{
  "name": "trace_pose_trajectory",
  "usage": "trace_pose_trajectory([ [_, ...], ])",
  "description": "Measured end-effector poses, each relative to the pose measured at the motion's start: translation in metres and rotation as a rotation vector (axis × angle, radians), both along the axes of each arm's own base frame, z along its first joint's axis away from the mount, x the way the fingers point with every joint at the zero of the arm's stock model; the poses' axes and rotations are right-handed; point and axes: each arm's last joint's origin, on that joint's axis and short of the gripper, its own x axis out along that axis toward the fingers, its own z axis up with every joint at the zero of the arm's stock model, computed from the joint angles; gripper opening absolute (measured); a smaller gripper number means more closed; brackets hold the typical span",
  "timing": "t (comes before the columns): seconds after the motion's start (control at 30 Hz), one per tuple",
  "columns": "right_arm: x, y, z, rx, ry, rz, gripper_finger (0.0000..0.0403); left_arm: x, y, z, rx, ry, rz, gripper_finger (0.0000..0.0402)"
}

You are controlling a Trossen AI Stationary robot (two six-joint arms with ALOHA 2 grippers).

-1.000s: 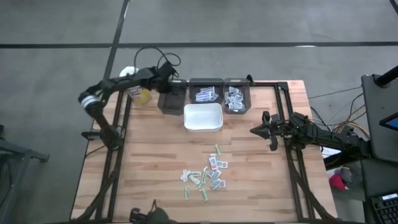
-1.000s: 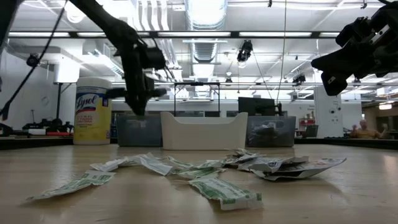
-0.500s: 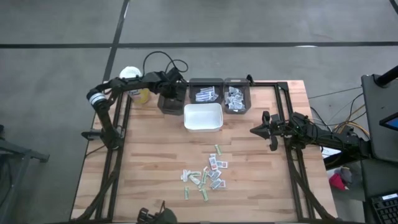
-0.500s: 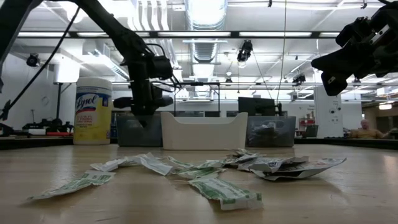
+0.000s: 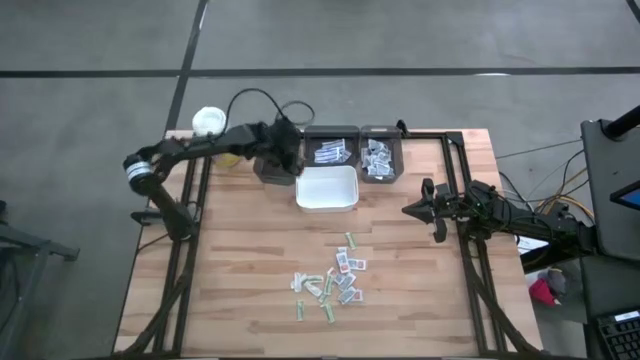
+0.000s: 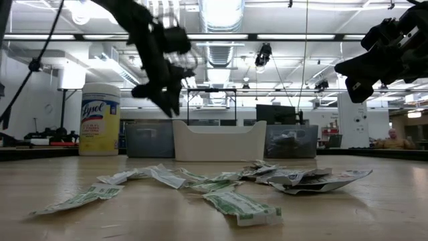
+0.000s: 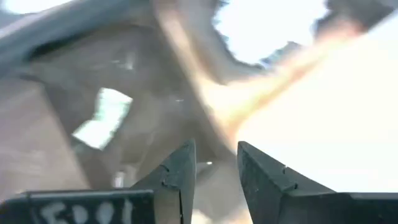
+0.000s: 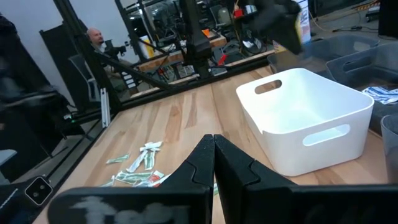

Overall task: Pick & Place First Aid Supplies
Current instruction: Put the green bandage pack into the left black bin

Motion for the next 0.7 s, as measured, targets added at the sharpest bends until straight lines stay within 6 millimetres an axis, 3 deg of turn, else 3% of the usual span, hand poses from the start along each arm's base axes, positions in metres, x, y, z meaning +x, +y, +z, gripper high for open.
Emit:
trace_pose_trajectory([
  [0.17, 0.0, 0.0, 0.0, 0.0, 0.0, 0.0, 0.0008, 0.021, -0.077, 0.021, 0.017, -0.066, -0.223, 0.0111],
  [0.33, 0.0, 0.0, 0.0, 0.0, 0.0, 0.0, 0.0008, 0.033, -0.154, 0.023, 0.021, -0.082, -0.348, 0.0111],
  [0.53, 0.0, 0.0, 0.0, 0.0, 0.0, 0.0, 0.0008, 0.037, -0.226, 0.006, -0.05, -0.073, -0.348, 0.011],
  [0.7, 0.0, 0.0, 0.0, 0.0, 0.001, 0.0, 0.0008, 0.04, -0.264, -0.02, -0.085, -0.005, -0.374, 0.011],
])
